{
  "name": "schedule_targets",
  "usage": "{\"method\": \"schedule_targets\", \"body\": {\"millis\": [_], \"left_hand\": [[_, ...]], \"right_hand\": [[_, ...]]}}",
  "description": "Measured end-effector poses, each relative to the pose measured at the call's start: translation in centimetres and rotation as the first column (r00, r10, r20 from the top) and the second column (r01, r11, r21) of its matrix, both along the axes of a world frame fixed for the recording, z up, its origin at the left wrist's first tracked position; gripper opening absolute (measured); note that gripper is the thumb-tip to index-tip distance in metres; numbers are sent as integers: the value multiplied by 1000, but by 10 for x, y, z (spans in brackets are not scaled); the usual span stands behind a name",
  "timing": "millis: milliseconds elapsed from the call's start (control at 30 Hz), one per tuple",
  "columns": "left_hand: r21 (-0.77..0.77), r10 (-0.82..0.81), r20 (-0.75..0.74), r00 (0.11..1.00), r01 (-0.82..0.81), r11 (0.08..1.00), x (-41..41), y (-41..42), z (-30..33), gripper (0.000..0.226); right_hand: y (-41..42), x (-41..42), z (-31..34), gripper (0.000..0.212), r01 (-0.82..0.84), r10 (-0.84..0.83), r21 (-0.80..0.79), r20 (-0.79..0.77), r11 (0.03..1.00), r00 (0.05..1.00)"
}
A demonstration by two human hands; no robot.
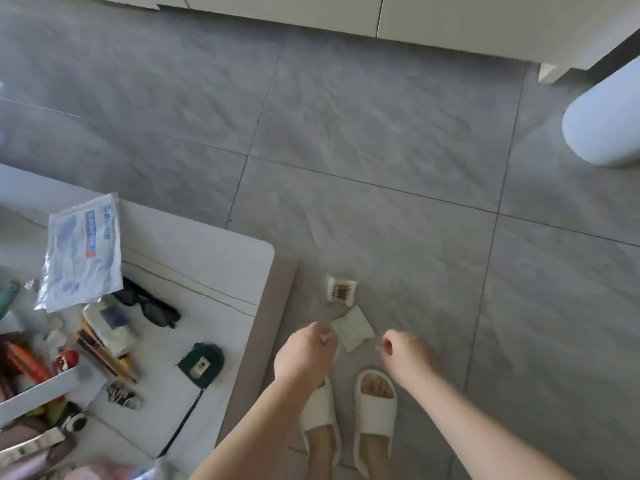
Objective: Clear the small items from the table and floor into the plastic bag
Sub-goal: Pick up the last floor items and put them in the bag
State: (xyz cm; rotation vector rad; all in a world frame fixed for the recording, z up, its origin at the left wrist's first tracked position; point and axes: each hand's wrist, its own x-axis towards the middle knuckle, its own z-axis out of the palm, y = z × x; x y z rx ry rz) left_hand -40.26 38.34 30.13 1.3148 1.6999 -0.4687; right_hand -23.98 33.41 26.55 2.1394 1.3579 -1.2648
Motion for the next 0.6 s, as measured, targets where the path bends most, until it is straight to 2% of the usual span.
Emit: {"method": "schedule_targets", "body": {"millis": [200, 300, 367, 400, 500, 600], "left_hand": [[-118, -21, 4, 1000, 21, 993, 5, 20, -120, 44], [-82, -57, 23, 998, 58, 995, 9, 23, -169, 46], [-61, -91, 33, 995, 93, 994, 11, 23, -196, 46], [-51, -107, 29, 994, 109, 993, 11, 23, -210, 46], [3, -133, 13, 991, 133, 991, 13, 23, -253, 44], [88, -151, -41, 988, 154, 984, 16, 22, -285, 50]], "right_hand": [[5, 4, -104, 23, 44, -45, -88, -4, 995, 999], [3, 2, -155, 34, 46, -51, -114, -44, 992, 998], [0, -1, -183, 22, 50, -56, -110, -53, 993, 997], [-2, -4, -196, 22, 64, -69, -98, -52, 993, 996], [-8, -12, -228, 43, 106, -112, -89, -61, 990, 992], [-12, -22, -253, 50, 120, -123, -66, -42, 991, 992]]}}
